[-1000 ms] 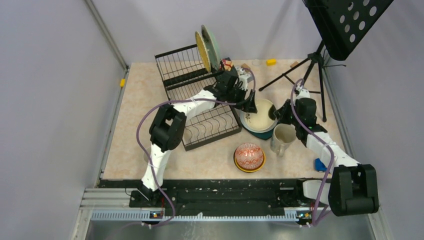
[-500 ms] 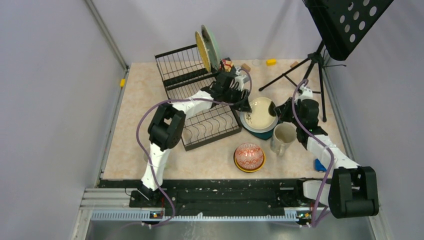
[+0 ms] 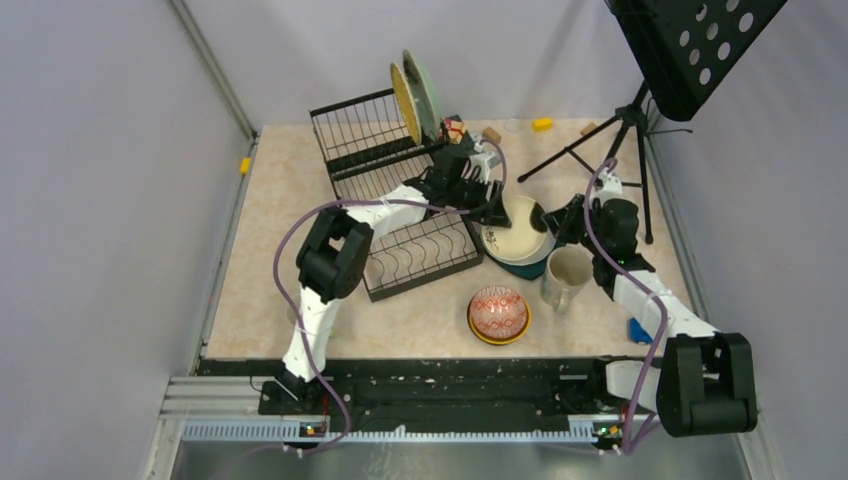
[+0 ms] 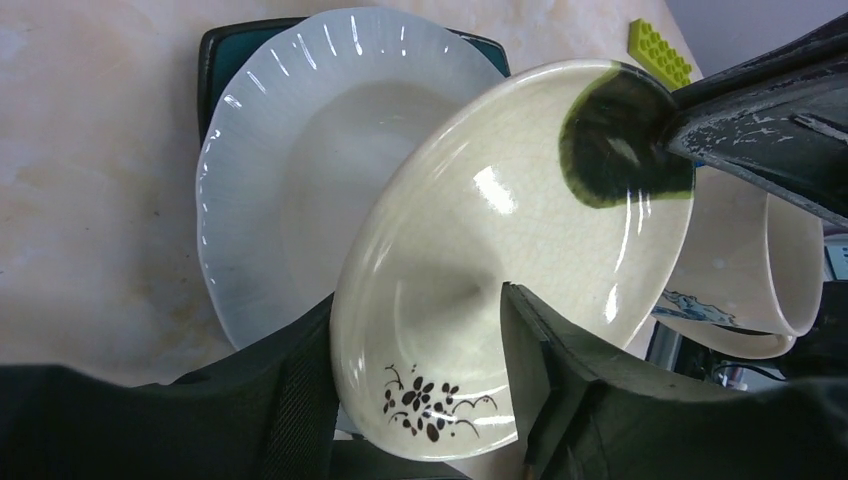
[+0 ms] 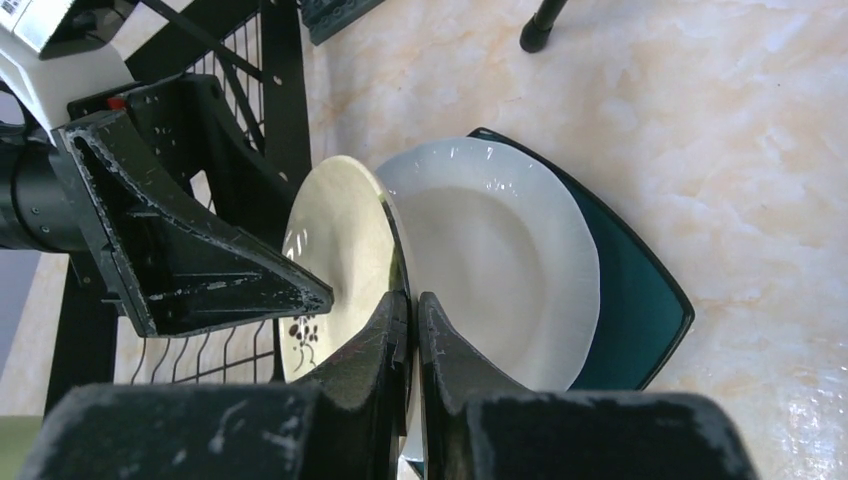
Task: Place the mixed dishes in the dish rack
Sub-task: Pick up the plate at the center of the board.
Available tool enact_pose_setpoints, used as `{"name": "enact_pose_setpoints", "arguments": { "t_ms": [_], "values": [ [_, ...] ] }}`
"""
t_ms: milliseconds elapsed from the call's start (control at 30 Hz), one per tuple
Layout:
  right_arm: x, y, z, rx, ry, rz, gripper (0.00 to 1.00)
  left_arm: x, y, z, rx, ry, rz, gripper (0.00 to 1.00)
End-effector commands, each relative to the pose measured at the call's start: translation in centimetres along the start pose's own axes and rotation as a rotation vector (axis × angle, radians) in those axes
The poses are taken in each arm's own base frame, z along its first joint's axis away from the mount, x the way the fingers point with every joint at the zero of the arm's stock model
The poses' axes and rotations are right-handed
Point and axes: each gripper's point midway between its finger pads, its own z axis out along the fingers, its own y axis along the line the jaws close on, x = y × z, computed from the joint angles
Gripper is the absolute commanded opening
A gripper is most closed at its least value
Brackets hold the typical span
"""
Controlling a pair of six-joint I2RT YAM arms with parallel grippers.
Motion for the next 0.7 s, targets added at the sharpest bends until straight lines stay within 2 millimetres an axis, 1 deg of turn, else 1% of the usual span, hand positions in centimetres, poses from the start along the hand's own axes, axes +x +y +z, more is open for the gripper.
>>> {"name": "enact_pose_setpoints", "arguments": {
  "t_ms": [0,33,100,133,167,233,333,367,500,533,567,600,667],
  "values": [
    [-2.5,2.2,-0.7,-0.102,-0.097,0.003,0.0,-3.1,-3.0,-1.6,0.079,-0.086,0.041,0.6],
    [-2.5,2.1,-0.8,-0.104,-0.1,0.011,0.0,-3.1,-2.9,-1.7,0.079,-0.085,0.037,0.57],
    [-2.7,2.1,-0.8,-0.101,-0.098,0.022,0.0,-3.9,-3.4,-2.1,0.097,-0.114,0.059,0.47],
    [-2.6,2.0,-0.7,-0.096,-0.089,0.025,0.0,-3.9,-3.5,-2.3,0.099,-0.118,0.063,0.42],
    [-2.5,1.9,-0.6,-0.089,-0.083,0.028,0.0,-4.0,-3.8,-2.5,0.103,-0.125,0.068,0.34],
    [-2.3,1.5,-0.3,-0.074,-0.071,0.036,0.0,-4.3,-4.4,-3.0,0.113,-0.136,0.077,0.25],
    [-2.2,1.5,-0.1,-0.065,-0.053,0.045,0.0,-4.8,-4.9,-3.4,0.117,-0.15,0.086,0.04],
    [-2.3,1.4,-0.1,-0.061,-0.049,0.053,0.0,-5.0,-5.1,-3.6,0.12,-0.155,0.088,0.0],
    [-2.1,2.1,-0.2,-0.09,-0.013,0.051,0.01,-5.9,-6.2,-4.1,0.146,-0.171,0.099,0.0],
    [-2.0,2.1,-0.2,-0.089,-0.004,0.045,0.08,-6.3,-6.6,-4.3,0.155,-0.178,0.105,0.0],
    [-1.9,2.1,-0.2,-0.089,0.01,0.038,0.19,-6.7,-7.0,-4.6,0.163,-0.184,0.115,0.0],
    [-1.7,2.2,-0.3,-0.101,0.025,0.027,0.27,-7.0,-7.4,-4.9,0.173,-0.189,0.127,0.0],
    [-1.6,2.5,-0.7,-0.144,0.053,0.02,0.35,-7.6,-8.3,-5.6,0.181,-0.197,0.157,0.0]
  ]
}}
